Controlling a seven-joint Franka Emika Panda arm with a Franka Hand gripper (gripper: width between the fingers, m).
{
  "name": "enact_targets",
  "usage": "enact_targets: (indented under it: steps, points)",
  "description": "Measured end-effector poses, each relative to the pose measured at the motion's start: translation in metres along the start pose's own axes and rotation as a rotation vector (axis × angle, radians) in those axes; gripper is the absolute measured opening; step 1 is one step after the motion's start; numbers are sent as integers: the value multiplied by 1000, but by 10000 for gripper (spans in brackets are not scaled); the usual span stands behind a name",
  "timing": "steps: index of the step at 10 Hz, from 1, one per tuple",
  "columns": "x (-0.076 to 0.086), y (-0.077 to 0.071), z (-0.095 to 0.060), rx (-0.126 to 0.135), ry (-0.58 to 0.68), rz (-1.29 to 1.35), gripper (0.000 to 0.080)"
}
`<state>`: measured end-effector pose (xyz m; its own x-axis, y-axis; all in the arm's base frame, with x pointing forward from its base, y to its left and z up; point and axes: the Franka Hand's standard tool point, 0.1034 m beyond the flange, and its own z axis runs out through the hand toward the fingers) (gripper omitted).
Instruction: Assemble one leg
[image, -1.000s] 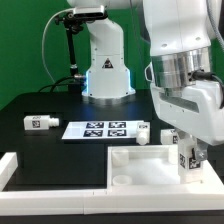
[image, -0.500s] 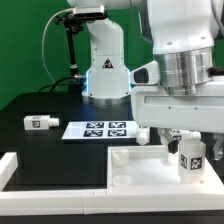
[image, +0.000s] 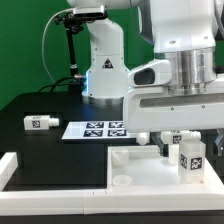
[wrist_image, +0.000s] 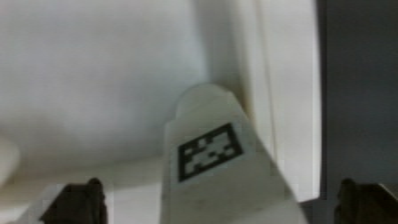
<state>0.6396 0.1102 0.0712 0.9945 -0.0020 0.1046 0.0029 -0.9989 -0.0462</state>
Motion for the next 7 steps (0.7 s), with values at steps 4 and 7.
enact_targets:
  steps: [4,7]
  points:
    - [0,-1,0,6,-1,140,446]
    - [0,0,0,8,-3,370,284]
